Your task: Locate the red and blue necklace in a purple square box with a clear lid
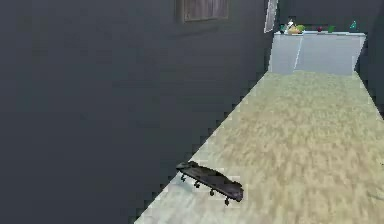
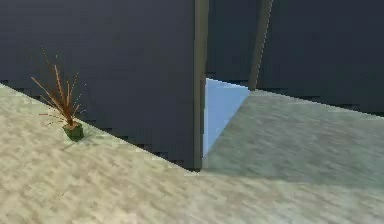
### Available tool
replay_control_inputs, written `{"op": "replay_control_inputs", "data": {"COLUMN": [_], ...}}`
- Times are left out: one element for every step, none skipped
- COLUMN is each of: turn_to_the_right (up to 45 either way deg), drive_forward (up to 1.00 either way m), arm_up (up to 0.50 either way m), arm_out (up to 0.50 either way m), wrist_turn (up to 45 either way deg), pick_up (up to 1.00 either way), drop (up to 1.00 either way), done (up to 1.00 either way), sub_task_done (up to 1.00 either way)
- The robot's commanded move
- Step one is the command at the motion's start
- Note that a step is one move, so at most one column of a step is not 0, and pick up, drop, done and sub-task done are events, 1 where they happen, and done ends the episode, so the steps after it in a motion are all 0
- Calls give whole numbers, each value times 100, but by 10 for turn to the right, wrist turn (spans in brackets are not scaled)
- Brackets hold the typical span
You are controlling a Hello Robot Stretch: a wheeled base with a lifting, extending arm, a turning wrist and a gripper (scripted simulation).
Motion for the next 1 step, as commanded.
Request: {"op": "replay_control_inputs", "data": {"turn_to_the_right": [450], "drive_forward": [0], "arm_up": [0], "arm_out": [0], "wrist_turn": [0], "pick_up": [0], "drop": [0], "done": [0], "sub_task_done": [0]}}
